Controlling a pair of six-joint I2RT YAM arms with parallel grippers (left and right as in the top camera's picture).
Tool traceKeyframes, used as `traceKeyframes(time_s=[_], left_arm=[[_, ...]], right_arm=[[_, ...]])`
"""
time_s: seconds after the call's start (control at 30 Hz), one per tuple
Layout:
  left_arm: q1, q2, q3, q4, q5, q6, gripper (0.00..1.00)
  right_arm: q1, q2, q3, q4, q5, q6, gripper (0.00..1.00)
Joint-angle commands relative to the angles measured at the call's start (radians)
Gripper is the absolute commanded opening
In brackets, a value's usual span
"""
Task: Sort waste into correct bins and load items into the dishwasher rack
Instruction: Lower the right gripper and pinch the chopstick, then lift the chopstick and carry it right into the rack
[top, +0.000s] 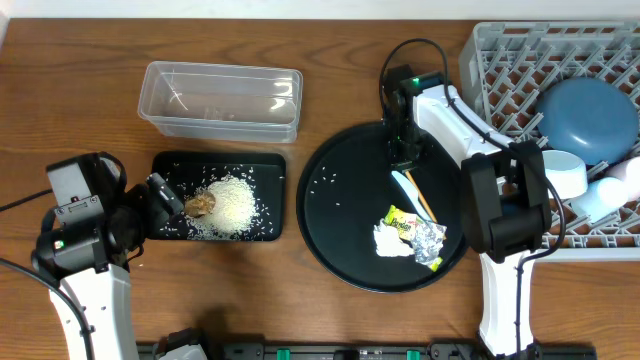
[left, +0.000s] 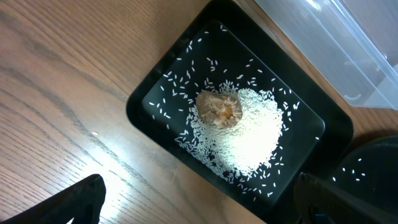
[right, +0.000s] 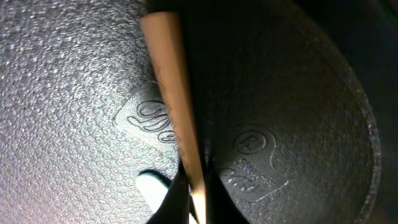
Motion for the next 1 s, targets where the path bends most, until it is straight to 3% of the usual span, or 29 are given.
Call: traceKeyframes(time_s=[0.0, 0.2, 0.6, 0.97], left_arm=[[0.005, -0.001, 0.020, -0.003, -0.003, 0.020, 0.98], [0.005, -0.001, 0.020, -0.003, -0.003, 0.020, 0.98], [0.005, -0.001, 0.020, -0.003, -0.003, 0.020, 0.98], [0.005, -0.001, 0.020, -0.003, -0.003, 0.020, 0.98]], right_arm=[[-0.008, 0.031, -0.028, -0.001, 0.054, 0.000, 0.01], [-0.010, 0.031, 0.043, -0.092, 0.054, -0.006, 0.01], [-0.056, 0.031, 0.421, -0.380, 0.062, -0.006, 0.01], [-0.246, 0.031, 0.703, -0.457, 0.143, -0.011, 0.01]])
